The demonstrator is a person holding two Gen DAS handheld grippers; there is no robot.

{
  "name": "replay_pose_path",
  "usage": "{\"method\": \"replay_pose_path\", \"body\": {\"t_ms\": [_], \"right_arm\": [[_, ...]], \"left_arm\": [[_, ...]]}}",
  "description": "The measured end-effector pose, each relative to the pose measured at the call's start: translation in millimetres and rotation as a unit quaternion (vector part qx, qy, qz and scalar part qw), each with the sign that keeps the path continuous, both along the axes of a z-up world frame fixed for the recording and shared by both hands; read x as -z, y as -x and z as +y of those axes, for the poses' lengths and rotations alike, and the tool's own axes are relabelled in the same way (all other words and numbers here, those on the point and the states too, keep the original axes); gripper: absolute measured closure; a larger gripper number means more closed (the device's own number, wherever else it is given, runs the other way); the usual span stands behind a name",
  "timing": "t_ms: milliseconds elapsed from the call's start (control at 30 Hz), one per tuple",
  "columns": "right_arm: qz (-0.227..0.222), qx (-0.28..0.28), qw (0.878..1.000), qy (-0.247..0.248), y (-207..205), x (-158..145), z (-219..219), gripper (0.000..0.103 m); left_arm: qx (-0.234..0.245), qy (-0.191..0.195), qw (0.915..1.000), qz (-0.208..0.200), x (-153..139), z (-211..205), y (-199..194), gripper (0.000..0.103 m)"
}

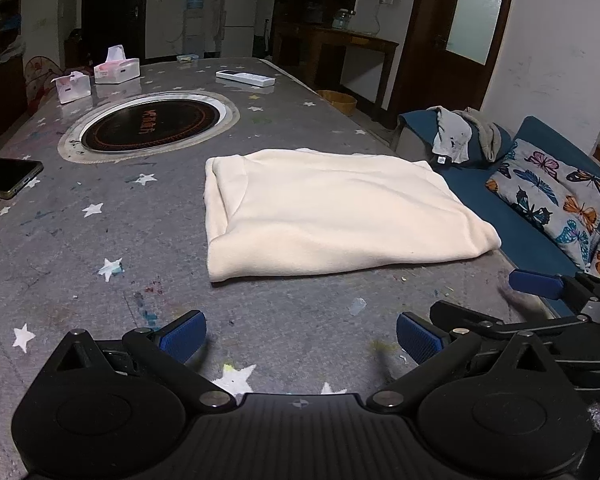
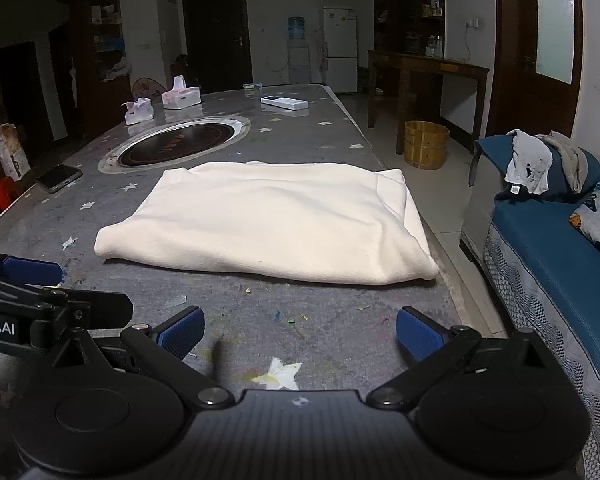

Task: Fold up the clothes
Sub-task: 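Move both grippers toward the folded cream sweatshirt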

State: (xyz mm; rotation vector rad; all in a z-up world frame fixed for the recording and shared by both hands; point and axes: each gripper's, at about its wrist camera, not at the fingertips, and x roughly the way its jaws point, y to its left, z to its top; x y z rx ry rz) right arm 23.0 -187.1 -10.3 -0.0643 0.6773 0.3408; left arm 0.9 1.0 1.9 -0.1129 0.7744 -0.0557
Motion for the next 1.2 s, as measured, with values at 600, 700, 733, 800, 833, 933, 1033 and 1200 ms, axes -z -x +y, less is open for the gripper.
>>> {"method": "replay_pose_path", "body": {"t_ms": [600,700,733,800,833,933,1033,1200], "right_arm": [[-0.011,-0.027,0.999,0.013,-23.0,-15.5,4.7,0.000],[0.001,-0.033,0.999,0.010,-24.2,-10.3,9.9,0.000],[0.007,-0.033,0.999,0.011,-25.0,-7.5,12.2,0.000],[0.016,-0.026,0.999,0.016,-27.0,-1.5,15.7,0.000],[0.019,-0.026,0.999,0.016,-27.3,0.7,16.3,0.000],[0.026,-0.014,0.999,0.021,-32.1,7.1,19.2,0.000],[0.032,0.001,0.999,0.030,-40.0,12.6,24.1,0.000],[0.032,0.009,0.999,0.027,-47.2,12.8,26.6,0.000]], "left_arm": [[-0.004,-0.020,0.9993,-0.032,-21.9,18.7,-19.4,0.000],[-0.015,-0.021,0.9992,-0.032,-22.6,25.1,-21.9,0.000],[-0.018,-0.021,0.9992,-0.031,-22.2,27.6,-22.3,0.000],[-0.024,-0.021,0.9991,-0.029,-20.6,32.1,-22.3,0.000],[-0.026,-0.022,0.9991,-0.027,-19.8,34.1,-22.6,0.000],[-0.033,-0.024,0.9989,-0.025,-18.4,40.8,-23.0,0.000],[-0.043,-0.023,0.9985,-0.023,-17.6,47.6,-24.4,0.000],[-0.048,-0.025,0.9983,-0.021,-17.0,54.1,-28.5,0.000]]}}
